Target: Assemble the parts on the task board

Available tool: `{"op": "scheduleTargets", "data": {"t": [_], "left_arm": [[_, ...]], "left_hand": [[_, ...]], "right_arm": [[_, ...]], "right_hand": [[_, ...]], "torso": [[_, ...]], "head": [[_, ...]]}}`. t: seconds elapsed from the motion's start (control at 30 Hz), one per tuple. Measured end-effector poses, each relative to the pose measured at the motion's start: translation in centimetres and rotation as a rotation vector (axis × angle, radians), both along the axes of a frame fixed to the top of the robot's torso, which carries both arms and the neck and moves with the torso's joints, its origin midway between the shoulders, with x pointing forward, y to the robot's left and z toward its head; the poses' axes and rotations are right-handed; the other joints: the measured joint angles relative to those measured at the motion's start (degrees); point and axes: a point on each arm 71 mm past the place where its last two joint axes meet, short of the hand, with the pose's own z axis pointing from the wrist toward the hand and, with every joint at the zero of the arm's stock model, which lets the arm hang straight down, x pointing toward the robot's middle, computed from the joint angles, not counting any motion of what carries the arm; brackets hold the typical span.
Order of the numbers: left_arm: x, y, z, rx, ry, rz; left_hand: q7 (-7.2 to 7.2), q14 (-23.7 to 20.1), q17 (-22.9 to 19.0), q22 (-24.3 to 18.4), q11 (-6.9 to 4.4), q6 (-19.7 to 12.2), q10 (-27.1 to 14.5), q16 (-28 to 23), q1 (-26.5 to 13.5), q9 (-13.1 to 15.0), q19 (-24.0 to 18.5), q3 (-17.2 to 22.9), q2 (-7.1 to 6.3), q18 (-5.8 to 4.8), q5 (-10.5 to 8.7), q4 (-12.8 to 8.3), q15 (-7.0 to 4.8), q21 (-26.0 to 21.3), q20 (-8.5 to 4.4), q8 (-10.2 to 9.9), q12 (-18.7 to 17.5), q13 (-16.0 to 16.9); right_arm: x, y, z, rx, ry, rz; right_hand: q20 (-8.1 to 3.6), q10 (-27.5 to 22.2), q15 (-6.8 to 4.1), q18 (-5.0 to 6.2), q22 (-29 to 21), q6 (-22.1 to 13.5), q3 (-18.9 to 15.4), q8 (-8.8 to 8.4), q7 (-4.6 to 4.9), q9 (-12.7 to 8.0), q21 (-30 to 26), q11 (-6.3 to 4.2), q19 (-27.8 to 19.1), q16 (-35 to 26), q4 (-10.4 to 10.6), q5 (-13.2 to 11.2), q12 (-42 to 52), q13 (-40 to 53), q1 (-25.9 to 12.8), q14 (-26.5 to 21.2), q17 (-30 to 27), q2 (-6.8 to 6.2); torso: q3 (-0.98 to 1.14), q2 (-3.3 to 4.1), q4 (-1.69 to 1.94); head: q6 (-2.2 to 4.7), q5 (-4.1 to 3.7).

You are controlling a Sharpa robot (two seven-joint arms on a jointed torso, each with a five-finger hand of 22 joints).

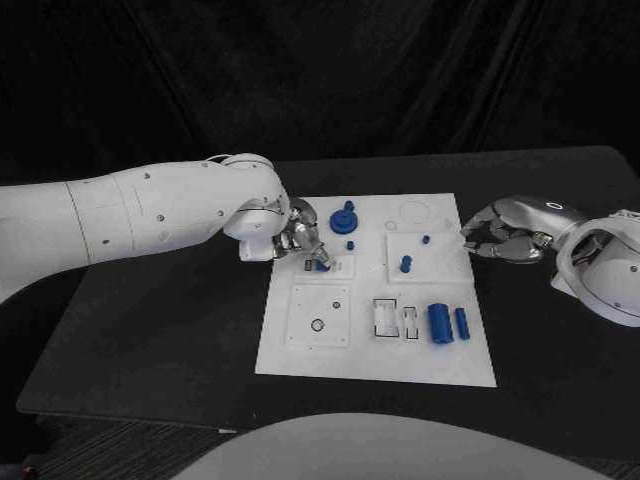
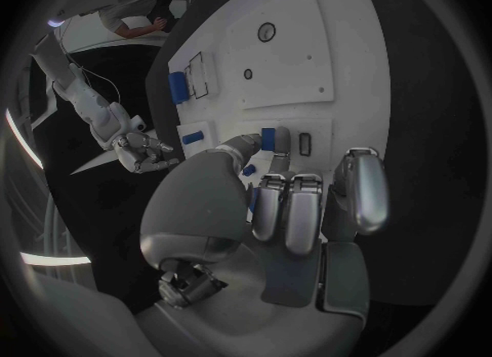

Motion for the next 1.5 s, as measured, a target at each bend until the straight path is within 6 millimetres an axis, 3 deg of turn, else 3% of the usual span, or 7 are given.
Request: {"op": "scheduleTargets", "data": {"t": [1.5], "left_arm": [[0.62,-0.30,-0.14,0.028,0.009,0.012]], "left_hand": [[0.12,0.0,0.0,0.0,0.00,0.1,0.0,0.0,0.4,0.1,0.0,0.3,0.41,0.00,0.22,0.3,0.00,0.0,0.00,0.0,0.0,0.0]], "right_arm": [[0.00,0.02,-0.02,0.000,0.001,0.001]], "right_hand": [[0.00,0.0,0.00,0.00,0.0,0.0,0.2,0.00,0.00,-0.1,0.0,0.00,0.0,0.0,0.2,0.0,0.0,0.0,0.0,0.0,0.0,0.00]], "torso": [[-0.01,0.01,-0.03]], "head": [[0.00,0.18]]}}
